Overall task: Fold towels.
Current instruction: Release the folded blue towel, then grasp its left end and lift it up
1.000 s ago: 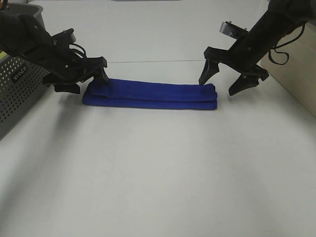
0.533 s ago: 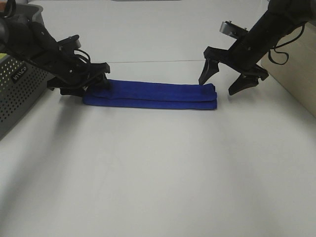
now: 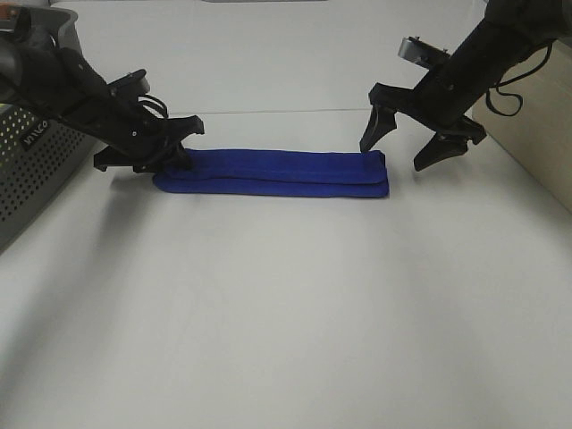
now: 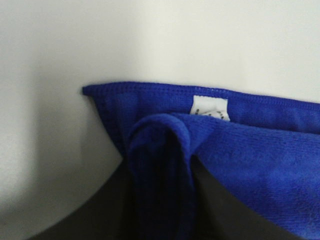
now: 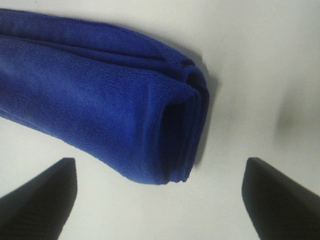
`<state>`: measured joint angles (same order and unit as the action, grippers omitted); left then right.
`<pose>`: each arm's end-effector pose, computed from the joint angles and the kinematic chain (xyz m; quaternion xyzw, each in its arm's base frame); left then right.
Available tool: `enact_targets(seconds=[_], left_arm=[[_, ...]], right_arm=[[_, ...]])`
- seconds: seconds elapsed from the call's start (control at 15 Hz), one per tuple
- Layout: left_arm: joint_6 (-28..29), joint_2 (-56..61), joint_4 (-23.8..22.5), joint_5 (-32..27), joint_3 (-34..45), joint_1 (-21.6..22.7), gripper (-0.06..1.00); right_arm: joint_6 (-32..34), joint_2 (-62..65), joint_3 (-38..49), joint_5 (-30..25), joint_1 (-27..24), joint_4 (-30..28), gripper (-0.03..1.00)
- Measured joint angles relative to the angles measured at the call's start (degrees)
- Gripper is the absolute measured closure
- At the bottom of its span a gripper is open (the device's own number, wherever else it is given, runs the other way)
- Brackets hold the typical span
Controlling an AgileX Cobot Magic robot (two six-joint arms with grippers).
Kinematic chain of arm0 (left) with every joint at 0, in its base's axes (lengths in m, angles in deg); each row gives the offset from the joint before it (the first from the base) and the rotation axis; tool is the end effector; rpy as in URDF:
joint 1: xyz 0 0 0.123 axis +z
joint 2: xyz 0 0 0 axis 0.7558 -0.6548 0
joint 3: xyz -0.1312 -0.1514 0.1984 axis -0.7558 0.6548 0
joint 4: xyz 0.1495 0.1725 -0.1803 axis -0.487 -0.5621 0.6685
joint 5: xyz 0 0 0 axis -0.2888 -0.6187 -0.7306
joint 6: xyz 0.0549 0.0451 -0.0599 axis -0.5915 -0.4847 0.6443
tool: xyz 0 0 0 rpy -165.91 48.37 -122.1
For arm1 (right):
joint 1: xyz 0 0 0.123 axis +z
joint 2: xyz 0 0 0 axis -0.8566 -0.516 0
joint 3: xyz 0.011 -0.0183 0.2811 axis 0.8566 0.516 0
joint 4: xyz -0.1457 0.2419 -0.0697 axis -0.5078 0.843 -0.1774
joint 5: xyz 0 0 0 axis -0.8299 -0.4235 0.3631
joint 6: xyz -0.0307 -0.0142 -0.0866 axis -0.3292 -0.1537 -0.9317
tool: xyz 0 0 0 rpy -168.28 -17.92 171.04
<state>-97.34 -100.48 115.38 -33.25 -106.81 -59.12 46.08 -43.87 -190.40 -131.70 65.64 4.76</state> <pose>0.5152 -0.1152 0.0546 -0.0547 0.9495 -0.1948 0.2397 0.5013 0.0923 0.1299 -0.0270 0.9733 0.1947 0.1186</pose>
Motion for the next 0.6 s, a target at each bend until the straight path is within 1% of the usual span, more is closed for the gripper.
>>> enact_targets(seconds=[0.07,0.13,0.27,0.33,0.4,0.53,0.6], left_arm=[[-0.11,0.0,0.17,-0.17,0.0,0.0,0.84],[-0.11,0.06,0.17,-0.17,0.0,0.0,0.84],[-0.11,0.63,-1.38,-0.69,0.0,0.0,0.84],[0.52,1.89,-4.7,-1.78,0.17,0.0,0.84],[0.52,1.89,-4.7,-1.78,0.17,0.0,0.84],[4.58,4.47,-10.89,-3.61,-0.11,0.0,0.84],[9.17,6.02,-17.99,-9.97,-3.95,0.0,0.84]], right_arm=[[0.0,0.0,0.0,0.0,0.0,0.0,0.13],[0.0,0.0,0.0,0.0,0.0,0.0,0.13],[0.0,0.0,0.0,0.0,0.0,0.0,0.13],[0.0,0.0,0.0,0.0,0.0,0.0,0.13],[0.0,0.0,0.0,0.0,0.0,0.0,0.13],[0.11,0.0,0.0,-0.11,0.0,0.0,0.13],[0.17,0.0,0.0,-0.4,0.0,0.06,0.13]])
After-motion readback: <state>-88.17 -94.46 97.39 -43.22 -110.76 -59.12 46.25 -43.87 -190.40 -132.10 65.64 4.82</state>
